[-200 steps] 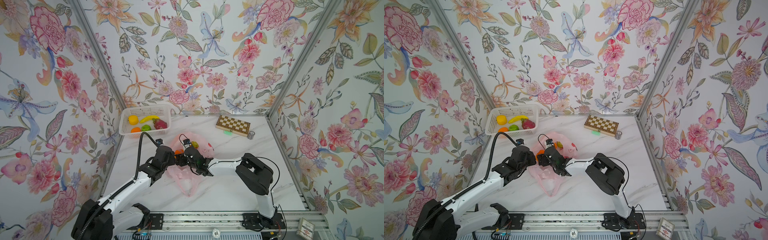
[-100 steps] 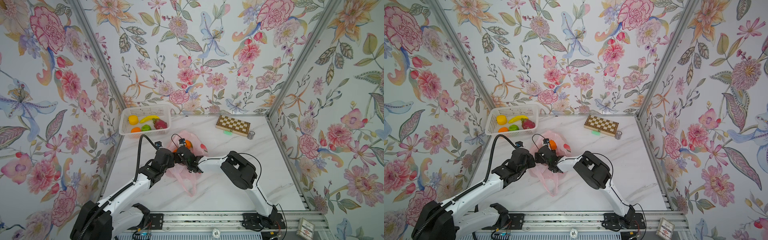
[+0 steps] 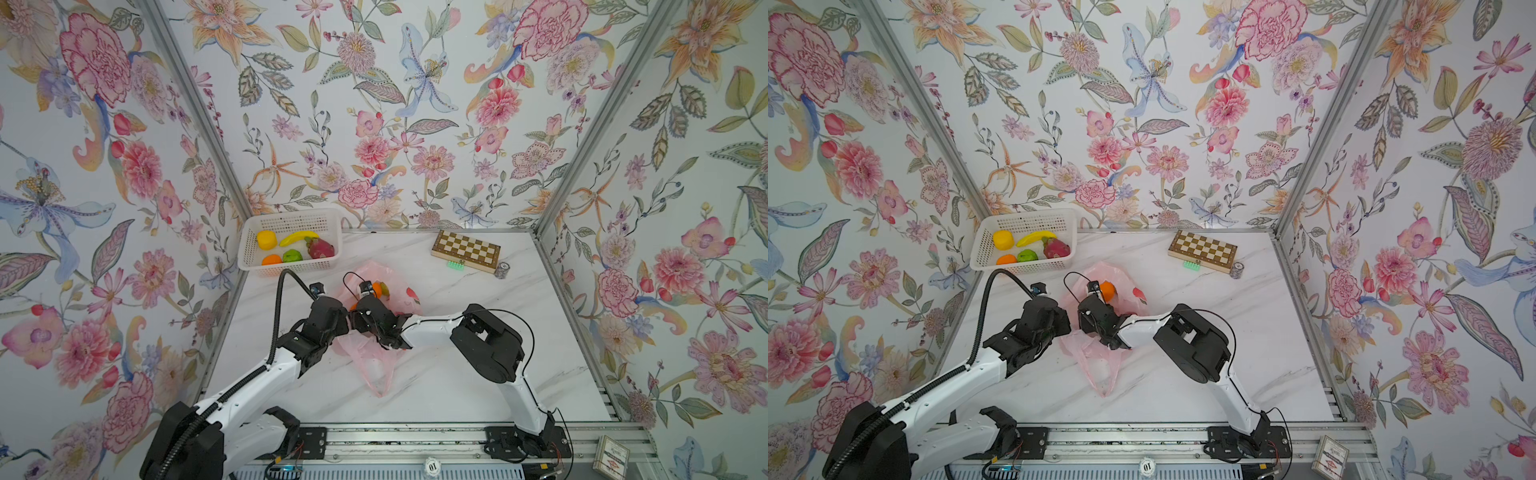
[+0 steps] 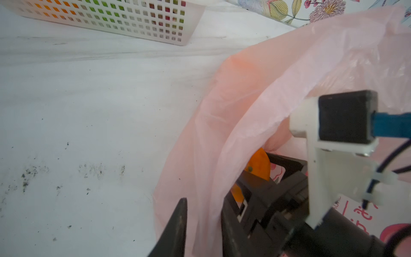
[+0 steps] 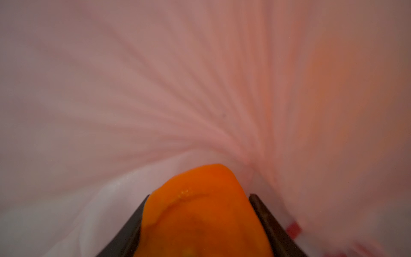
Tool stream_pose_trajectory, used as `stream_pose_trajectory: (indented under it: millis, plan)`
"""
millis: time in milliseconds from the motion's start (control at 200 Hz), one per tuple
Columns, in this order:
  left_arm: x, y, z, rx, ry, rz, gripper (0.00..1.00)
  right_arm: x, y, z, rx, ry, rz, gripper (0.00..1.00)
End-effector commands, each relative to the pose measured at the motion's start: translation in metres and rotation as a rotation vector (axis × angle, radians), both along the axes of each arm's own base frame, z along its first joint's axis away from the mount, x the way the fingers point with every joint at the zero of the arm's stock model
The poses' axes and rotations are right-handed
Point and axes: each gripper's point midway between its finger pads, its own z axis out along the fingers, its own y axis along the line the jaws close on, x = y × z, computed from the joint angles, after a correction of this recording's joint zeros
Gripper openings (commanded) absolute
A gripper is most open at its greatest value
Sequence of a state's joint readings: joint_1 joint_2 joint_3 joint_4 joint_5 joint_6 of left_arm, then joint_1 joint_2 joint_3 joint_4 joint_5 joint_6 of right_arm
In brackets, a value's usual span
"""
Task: Untie the knot of the plastic bag and take out the fruit
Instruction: Pick up the fruit from the plastic bag.
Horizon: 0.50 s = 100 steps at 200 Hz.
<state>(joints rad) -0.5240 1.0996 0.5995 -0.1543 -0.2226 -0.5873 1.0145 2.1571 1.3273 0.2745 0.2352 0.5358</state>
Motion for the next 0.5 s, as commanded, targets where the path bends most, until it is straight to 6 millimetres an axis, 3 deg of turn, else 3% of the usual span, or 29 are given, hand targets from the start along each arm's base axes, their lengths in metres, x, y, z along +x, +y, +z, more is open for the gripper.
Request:
stream_pose_trajectory:
  millis: [0, 240, 495]
  plan:
    - [0.003, 0.002, 0.003, 0.037, -0.016, 0.003, 0.28, -0.020, 0.005, 0.031, 0.076, -0.012, 0.075, 0.47]
    - [0.004, -0.001, 0.000, 0.035, -0.006, -0.007, 0.28, -0.046, -0.016, 0.058, 0.191, 0.018, 0.107, 0.44]
    - [0.006, -0.005, -0.003, 0.038, 0.001, -0.030, 0.29, -0.059, -0.038, 0.102, 0.366, 0.034, 0.111, 0.42]
